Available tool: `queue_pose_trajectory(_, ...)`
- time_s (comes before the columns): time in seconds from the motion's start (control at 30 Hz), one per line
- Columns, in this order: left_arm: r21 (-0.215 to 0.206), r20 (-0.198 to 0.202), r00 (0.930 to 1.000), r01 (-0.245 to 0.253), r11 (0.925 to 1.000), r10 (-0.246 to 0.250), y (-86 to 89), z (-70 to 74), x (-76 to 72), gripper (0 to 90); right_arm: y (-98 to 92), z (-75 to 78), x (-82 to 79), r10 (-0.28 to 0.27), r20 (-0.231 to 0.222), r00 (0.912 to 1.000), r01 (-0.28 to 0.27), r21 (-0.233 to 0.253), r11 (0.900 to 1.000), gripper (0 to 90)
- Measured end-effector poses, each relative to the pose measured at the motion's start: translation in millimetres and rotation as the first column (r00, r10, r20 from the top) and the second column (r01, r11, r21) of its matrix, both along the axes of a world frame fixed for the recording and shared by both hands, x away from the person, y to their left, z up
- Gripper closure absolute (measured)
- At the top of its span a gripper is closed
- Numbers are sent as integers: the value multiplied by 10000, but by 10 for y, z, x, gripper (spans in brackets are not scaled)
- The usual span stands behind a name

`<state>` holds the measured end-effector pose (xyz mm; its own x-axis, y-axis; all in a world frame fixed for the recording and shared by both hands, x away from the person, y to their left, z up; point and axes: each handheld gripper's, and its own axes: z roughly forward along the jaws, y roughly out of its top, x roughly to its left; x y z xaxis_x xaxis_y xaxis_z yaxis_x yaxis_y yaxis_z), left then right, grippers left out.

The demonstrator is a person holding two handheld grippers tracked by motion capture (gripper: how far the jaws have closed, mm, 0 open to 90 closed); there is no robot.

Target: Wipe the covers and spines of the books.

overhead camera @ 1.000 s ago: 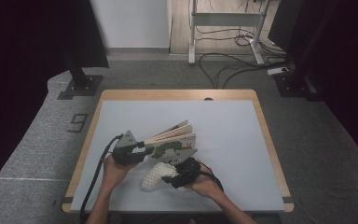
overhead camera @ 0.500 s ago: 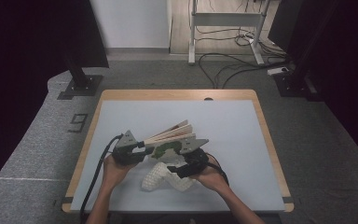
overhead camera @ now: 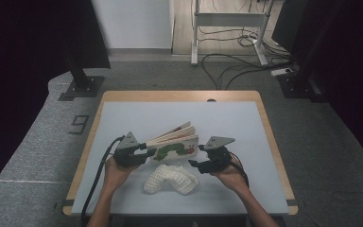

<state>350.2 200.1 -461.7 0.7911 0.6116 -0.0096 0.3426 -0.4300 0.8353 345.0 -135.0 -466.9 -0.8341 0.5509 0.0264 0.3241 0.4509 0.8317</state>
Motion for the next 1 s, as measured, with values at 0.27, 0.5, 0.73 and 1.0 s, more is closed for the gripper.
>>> queue_pose_trajectory(0.27, -35, -27, 10000, 15, 10000, -15, 1, 0, 3, 609, -239, -17, 55, -638, -29, 9980, 639, 50, 9979, 255)
queue_pose_trajectory(0.5, -32, -23, 10000, 20, 10000, -20, 1, 1, 3, 609, -214, -46, 201, -784, 59, 9969, 784, 77, 9969, 188)
queue_pose_trajectory(0.73, -39, -37, 10000, 45, 10000, -45, 3, 2, 6, 609, -94, -63, 384, -600, -6, 9982, 600, 170, 9981, 135)
queue_pose_trajectory(1.0, -61, -38, 10000, 58, 10000, -58, 3, 1, 10, 609, 48, -93, 564, -297, -12, 9996, 297, 122, 9995, 109)
